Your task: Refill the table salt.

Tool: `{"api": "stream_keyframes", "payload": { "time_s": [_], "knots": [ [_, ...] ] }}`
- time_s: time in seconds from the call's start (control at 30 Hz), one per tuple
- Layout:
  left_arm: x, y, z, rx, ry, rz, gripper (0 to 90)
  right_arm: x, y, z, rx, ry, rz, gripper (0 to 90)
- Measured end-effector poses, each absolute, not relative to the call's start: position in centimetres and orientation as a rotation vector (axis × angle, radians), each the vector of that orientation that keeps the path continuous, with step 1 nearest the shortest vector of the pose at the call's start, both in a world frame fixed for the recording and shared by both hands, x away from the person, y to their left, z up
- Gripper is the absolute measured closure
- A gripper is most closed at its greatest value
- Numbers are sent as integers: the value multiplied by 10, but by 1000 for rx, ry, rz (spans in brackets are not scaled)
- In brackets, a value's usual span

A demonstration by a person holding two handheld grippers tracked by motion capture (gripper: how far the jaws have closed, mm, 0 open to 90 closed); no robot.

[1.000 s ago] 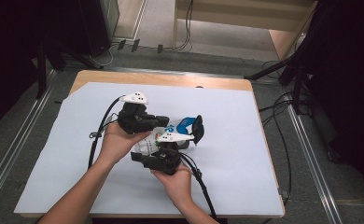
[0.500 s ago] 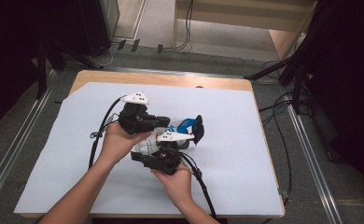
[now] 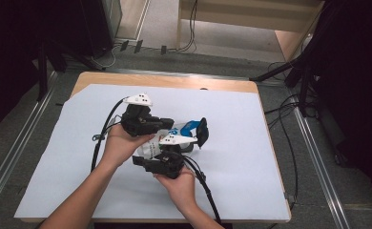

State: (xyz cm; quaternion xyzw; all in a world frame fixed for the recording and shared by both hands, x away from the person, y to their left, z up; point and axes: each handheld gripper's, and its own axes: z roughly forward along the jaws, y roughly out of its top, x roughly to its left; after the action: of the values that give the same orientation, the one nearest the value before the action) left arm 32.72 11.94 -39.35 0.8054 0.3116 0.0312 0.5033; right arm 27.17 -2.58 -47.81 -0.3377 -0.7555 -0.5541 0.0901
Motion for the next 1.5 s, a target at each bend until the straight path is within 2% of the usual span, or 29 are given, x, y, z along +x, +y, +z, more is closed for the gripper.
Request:
{"api": "stream_keyframes", "payload": {
  "time_s": [0.57, 0.9, 1.5],
  "knots": [
    [325, 117, -392, 1954, 743, 91, 900, 273, -28, -480, -1025, -2210, -1644, 640],
    [325, 117, -392, 1952, 748, 97, 900, 273, -26, -484, -1022, -2209, -1648, 610],
    [324, 116, -392, 1946, 750, 95, 900, 273, -27, -487, -1047, -2216, -1645, 652]
  ]
}}
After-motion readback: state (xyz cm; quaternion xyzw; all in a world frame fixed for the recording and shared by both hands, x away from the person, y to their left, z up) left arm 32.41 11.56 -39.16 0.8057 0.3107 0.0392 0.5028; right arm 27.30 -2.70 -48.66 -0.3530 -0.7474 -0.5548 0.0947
